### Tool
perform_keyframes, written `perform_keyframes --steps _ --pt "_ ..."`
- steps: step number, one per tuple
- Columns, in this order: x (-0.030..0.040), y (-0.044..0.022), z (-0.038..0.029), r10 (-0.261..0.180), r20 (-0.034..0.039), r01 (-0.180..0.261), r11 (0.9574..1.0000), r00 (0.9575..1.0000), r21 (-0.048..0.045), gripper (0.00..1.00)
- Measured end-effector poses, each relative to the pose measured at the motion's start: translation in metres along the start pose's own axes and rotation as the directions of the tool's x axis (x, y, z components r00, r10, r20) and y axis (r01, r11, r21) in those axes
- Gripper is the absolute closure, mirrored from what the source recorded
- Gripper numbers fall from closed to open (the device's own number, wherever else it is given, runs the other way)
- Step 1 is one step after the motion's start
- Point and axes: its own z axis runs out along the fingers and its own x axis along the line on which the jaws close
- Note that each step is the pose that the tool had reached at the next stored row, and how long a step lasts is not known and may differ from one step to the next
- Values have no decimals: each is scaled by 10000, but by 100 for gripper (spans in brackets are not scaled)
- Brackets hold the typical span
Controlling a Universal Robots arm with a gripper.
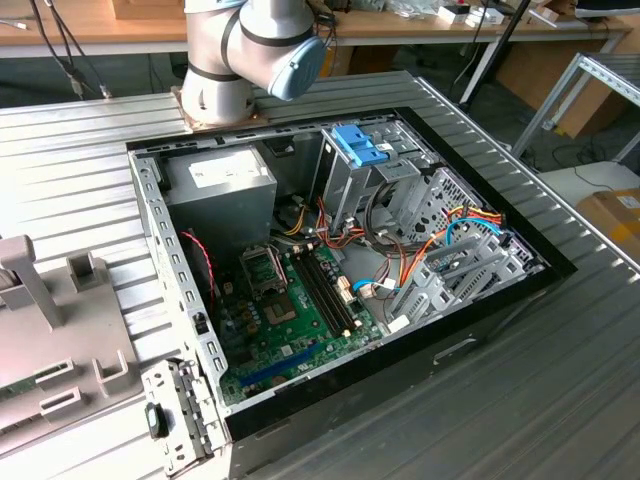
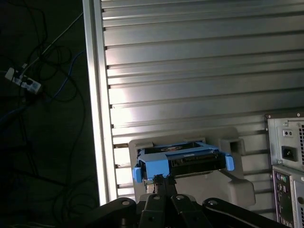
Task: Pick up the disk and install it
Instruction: 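Pick up the disk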
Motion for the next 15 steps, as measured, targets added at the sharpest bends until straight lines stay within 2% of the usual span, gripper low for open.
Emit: perform_keyframes --steps 2,3,4,5,6,7,8,10,11,13,14,15 --pt "0 0 0 -99 -4 99 10000 10000 -3 89" --pt "0 0 0 -352 -16 352 9994 9994 -9 89" --pt "1 0 1 -824 -35 824 9966 9966 -23 89" --pt "0 0 1 -1202 -52 1202 9927 9927 -33 89" --pt "0 0 2 -1673 -70 1673 9859 9859 -47 89" --pt "0 0 2 -1865 -78 1864 9825 9824 -54 89" --pt "0 0 2 -2136 -88 2136 9769 9769 -63 89" --pt "0 0 3 -2789 -114 2788 9603 9603 -85 89" --pt "0 0 3 -3001 -122 3000 9539 9538 -93 89" --pt "0 0 3 -3618 -144 3616 9323 9322 -114 89" --pt "0 0 3 -3920 -156 3918 9200 9198 -126 89" --pt "0 0 3 -4123 -163 4121 9111 9109 -133 89"
